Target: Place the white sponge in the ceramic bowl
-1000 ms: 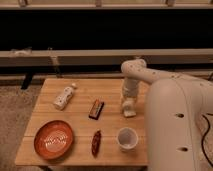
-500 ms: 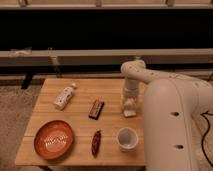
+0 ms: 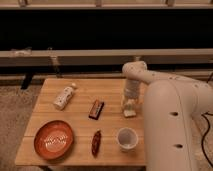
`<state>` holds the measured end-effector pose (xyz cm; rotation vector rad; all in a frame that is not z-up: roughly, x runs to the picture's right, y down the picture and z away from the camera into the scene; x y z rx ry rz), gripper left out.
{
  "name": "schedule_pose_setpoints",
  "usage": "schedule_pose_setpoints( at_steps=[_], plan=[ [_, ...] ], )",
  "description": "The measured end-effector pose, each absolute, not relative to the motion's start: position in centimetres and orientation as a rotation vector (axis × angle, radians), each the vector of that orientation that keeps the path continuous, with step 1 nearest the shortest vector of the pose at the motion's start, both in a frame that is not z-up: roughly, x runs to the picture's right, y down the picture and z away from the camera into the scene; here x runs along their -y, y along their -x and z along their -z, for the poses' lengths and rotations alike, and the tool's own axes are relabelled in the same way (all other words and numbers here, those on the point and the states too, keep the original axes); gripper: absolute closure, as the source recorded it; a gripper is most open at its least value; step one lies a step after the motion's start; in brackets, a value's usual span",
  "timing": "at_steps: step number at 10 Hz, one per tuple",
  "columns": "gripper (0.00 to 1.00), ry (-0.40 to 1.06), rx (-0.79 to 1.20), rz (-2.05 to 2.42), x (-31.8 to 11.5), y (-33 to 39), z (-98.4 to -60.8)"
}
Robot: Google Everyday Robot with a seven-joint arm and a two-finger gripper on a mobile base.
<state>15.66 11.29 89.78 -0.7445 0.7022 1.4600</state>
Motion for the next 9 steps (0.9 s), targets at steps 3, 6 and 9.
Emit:
schedule_pose_setpoints(
  at_steps=[3,6,9],
  plan=[
    [0.35,0.746,-0.704,-1.475,-12.0,-16.0,-90.1],
    [0.35,0.745,-0.7,-1.479,-12.5,-16.2,-90.1],
    [0.35,0.743,-0.688,-1.472,-12.8,-16.0,-90.2]
  ],
)
